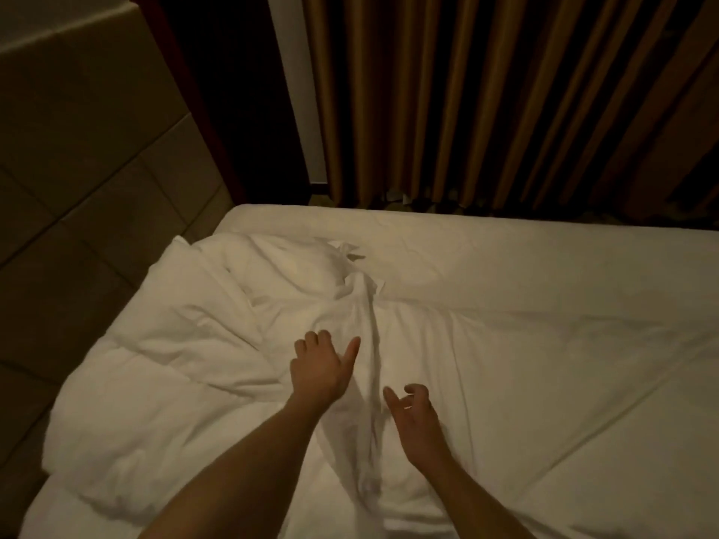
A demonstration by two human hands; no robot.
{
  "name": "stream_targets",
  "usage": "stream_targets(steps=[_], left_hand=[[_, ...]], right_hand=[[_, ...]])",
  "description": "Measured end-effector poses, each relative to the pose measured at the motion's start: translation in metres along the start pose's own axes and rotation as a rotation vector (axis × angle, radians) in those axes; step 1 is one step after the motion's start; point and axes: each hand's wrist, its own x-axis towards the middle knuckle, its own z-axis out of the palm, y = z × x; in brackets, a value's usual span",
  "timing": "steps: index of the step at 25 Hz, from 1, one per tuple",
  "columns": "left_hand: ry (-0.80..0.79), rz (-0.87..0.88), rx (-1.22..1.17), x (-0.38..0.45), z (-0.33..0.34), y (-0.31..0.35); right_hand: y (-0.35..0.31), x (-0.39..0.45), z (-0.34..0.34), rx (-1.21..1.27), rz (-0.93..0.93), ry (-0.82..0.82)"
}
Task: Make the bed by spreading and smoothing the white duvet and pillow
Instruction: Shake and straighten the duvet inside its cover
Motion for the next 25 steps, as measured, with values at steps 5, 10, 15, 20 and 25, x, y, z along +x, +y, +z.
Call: stream_targets(steps=[5,10,15,20,25], left_hand=[[0.016,0.149,0.123,0.094,-0.034,-0.018],[-0.172,0.424,0.232,0.215,-0.03,-0.035],[-0.385,0.769,0.366,0.311,0.021,-0.019],[-0.574,0.755,0.577,0.306,0.07,-0.029],[-0.109,0.54,0.164,0.314,-0.022,-0.041]], right_hand=[[-0.087,0.085,0.05,0.26,0.159,-0.108],[-0.112,0.153,0.11,0.162,0.204,0.088],[-0.103,0.182,0.148,0.235,0.247,0.184],[-0.101,0.191,0.158,0.132,0.24,0.265],[-0.168,0.176,0.144,-0.043,0.021,0.34]])
